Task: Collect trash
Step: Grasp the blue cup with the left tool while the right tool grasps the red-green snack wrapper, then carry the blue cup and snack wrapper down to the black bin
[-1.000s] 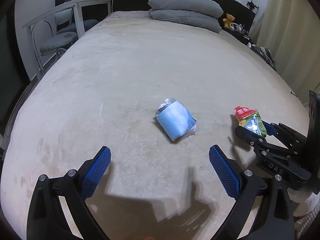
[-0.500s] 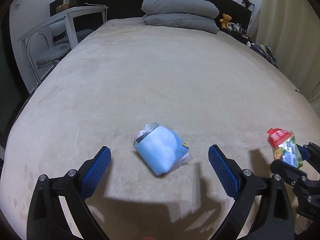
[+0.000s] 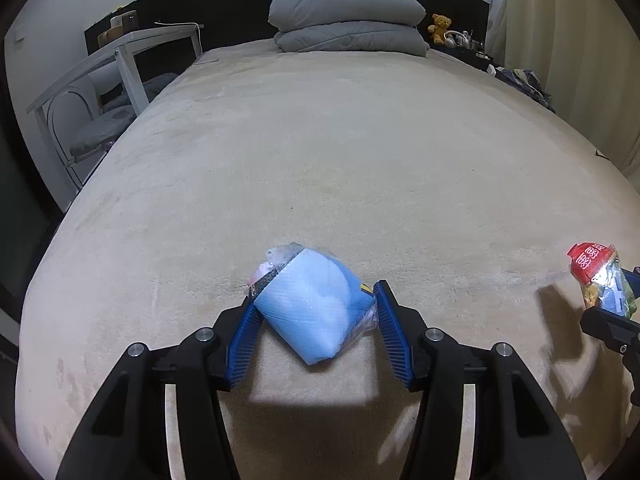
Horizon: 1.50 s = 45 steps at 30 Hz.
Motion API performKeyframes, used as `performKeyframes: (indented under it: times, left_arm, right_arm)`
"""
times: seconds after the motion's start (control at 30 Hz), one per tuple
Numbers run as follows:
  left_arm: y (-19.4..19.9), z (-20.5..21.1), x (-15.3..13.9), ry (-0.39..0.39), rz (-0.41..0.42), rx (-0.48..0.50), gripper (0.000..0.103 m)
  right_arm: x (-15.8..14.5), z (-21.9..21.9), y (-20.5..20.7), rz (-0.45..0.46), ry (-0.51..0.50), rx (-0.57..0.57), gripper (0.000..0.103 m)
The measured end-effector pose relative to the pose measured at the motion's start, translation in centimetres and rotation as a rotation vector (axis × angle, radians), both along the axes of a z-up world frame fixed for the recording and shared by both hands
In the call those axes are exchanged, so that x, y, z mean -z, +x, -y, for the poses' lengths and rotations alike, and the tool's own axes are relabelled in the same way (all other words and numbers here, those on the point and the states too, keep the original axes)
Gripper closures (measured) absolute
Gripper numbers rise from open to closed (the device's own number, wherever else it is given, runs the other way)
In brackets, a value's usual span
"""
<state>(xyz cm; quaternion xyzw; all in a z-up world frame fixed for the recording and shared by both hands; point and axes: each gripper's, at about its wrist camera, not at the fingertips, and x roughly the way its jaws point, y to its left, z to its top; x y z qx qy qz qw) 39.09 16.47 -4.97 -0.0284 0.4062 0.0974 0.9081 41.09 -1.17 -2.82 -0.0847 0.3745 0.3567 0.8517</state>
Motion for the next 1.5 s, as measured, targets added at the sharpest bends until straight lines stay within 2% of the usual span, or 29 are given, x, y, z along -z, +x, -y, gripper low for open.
performKeyframes:
  times: [0.33, 0.7, 1.13, 1.5]
  left_arm:
    - [-3.1, 1.2, -2.2, -0.012, 0.040, 0.039, 0.049]
    - [-9.2, 3.0, -5.5, -0.037, 0.107, 0.096, 0.049]
    - [-16.3, 6.4, -6.6, -0.058, 0.172, 0.158, 0.049]
    - [-22.3, 8.0, -6.1, -0.074, 0.189, 0.137, 0.049]
  right_arm:
    - [-1.4, 1.4, -2.0, 0.008, 0.036, -0.001, 0.053]
    - [-3.7, 3.8, -6.1, 0.035, 0.098, 0.015, 0.052]
    - [-3.4, 6.7, -12.3, 0.034, 0.122, 0.022, 0.052]
    - [-3.1, 9.7, -18.4, 0.024, 0.175, 0.045, 0.052]
